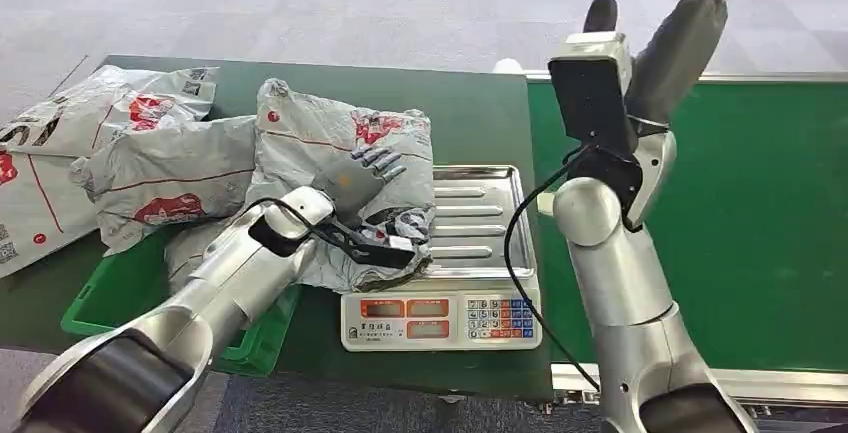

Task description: Moved the parcel from conveyor to table for the left to box.

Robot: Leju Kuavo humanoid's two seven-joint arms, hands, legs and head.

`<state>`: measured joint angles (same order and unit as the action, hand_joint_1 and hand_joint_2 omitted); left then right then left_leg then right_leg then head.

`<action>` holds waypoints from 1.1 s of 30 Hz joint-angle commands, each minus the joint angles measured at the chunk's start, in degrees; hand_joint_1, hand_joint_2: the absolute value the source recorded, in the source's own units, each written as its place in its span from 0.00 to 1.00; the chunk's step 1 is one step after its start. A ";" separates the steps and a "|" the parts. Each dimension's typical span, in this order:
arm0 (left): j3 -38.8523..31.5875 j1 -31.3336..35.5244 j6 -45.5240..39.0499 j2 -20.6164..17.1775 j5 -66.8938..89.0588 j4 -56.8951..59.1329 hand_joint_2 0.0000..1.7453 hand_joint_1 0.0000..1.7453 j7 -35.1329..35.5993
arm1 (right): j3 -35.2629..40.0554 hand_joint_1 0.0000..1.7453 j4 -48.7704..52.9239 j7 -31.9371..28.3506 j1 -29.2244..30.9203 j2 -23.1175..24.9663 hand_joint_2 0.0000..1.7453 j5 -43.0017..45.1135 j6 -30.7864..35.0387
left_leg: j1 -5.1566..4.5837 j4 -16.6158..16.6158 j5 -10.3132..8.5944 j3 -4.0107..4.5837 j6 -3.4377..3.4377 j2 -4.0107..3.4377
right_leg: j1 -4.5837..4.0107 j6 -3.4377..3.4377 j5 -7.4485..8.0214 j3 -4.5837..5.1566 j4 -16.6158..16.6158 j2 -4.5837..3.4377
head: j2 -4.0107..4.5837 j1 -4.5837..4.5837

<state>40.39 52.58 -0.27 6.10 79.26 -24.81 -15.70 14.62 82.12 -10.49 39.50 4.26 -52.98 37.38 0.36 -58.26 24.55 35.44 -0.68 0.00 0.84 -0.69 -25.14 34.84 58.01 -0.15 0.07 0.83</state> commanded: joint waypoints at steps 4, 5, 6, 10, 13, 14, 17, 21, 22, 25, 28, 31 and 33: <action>9.94 1.50 14.59 -1.01 0.99 8.63 1.00 1.00 -5.19 | 1.08 0.00 -8.19 -0.17 4.48 1.36 0.00 0.05 1.10 | -0.02 0.09 0.02 -0.17 0.01 -0.16 | 0.01 0.03 0.02 -0.12 -0.05 -0.14 | 0.00 0.00; 10.34 1.09 14.71 -1.33 1.07 8.55 1.00 1.00 -5.25 | 1.14 0.00 -8.27 -0.21 4.39 1.43 0.00 0.11 1.17 | -0.02 0.20 -0.01 -0.28 0.01 -0.24 | 0.00 0.06 0.08 -0.22 -0.18 -0.21 | 0.00 0.00; 10.35 0.97 14.61 -1.43 1.06 8.55 1.00 1.00 -5.25 | 1.15 0.00 -8.28 -0.22 4.35 1.45 0.00 0.11 1.21 | -0.02 0.09 0.02 -0.22 0.01 -0.18 | 0.00 0.04 0.03 -0.17 -0.07 -0.16 | 0.00 0.00; 10.21 1.10 13.97 -2.13 0.62 7.93 1.00 1.00 -5.59 | 1.22 0.00 -7.64 -0.41 3.24 1.38 0.00 0.13 1.52 | -0.04 0.20 0.00 -0.36 0.00 -0.27 | 0.01 0.04 0.07 -0.28 -0.14 -0.23 | 0.00 0.00; 10.14 1.29 13.93 -2.33 0.54 7.88 1.00 1.00 -5.65 | 1.22 0.00 -7.54 -0.44 2.99 1.33 0.00 0.13 1.58 | 0.00 0.29 -0.04 -0.41 -0.03 -0.31 | -0.05 0.07 0.14 -0.32 -0.24 -0.26 | 0.00 0.00; 10.07 1.29 13.58 -2.60 0.38 7.55 1.00 1.00 -5.70 | 1.22 0.00 -6.79 -0.44 2.55 1.22 0.00 0.10 1.64 | -0.02 0.21 0.00 -0.39 -0.03 -0.25 | -0.02 0.05 0.08 -0.31 -0.14 -0.21 | 0.00 0.00; 10.26 1.84 13.24 -3.10 0.45 7.14 1.00 1.00 -5.68 | 1.11 0.00 -5.89 -0.41 2.32 0.99 0.00 0.08 1.69 | -0.01 0.22 -0.01 -0.42 -0.03 -0.24 | -0.05 0.06 0.08 -0.34 -0.16 -0.20 | 0.00 0.00; 10.13 2.38 12.91 -3.38 0.13 6.67 1.00 1.00 -5.47 | 1.10 0.00 -5.44 -0.35 2.56 0.49 0.00 0.07 1.32 | 0.02 0.35 -0.08 -0.47 -0.03 -0.27 | -0.10 0.09 0.16 -0.37 -0.31 -0.21 | 0.00 0.00; 10.12 2.50 12.86 -3.46 0.13 6.64 1.00 1.00 -5.47 | 1.06 0.00 -5.50 -0.35 2.60 0.42 0.00 0.09 1.29 | -0.02 0.14 0.01 -0.43 -0.04 -0.22 | -0.05 0.05 0.04 -0.31 -0.07 -0.17 | 0.00 0.00; 9.91 2.58 10.96 -4.17 -0.28 5.67 1.00 1.00 -3.29 | 1.20 0.00 -5.69 -1.04 2.68 0.20 0.00 1.01 1.43 | 0.01 0.22 -0.04 -0.45 -0.04 -0.25 | -0.09 0.07 0.11 -0.33 -0.17 -0.19 | 0.00 -0.02; 10.01 2.68 10.61 -4.74 -0.32 5.20 1.00 1.00 -3.37 | 1.31 0.00 -4.69 -0.84 2.13 0.23 0.00 0.92 1.39 | 0.01 0.12 0.01 -0.43 -0.04 -0.25 | -0.09 0.06 0.05 -0.31 -0.06 -0.19 | 0.00 0.00; 10.02 2.59 10.50 -4.75 -0.37 5.13 1.00 1.00 -3.34 | 1.36 0.00 -4.37 -0.83 1.94 0.22 0.00 0.91 1.41 | 0.02 0.23 -0.05 -0.44 -0.05 -0.27 | -0.11 0.09 0.11 -0.31 -0.16 -0.20 | 0.00 -0.02; 10.02 2.59 10.50 -4.75 -0.37 5.13 1.00 1.00 -3.34 | 1.36 0.00 -4.37 -0.83 1.94 0.22 0.00 0.91 1.41 | 0.02 0.23 -0.05 -0.44 -0.05 -0.27 | -0.11 0.09 0.11 -0.31 -0.16 -0.20 | 0.00 -0.02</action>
<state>47.39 55.48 10.54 4.24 78.82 -21.16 -19.63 14.62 78.47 -11.32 40.89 5.25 -52.26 38.75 0.36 -58.19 24.53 35.06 -0.76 -0.12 0.74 -0.66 -25.13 34.55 58.01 -0.22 0.07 0.81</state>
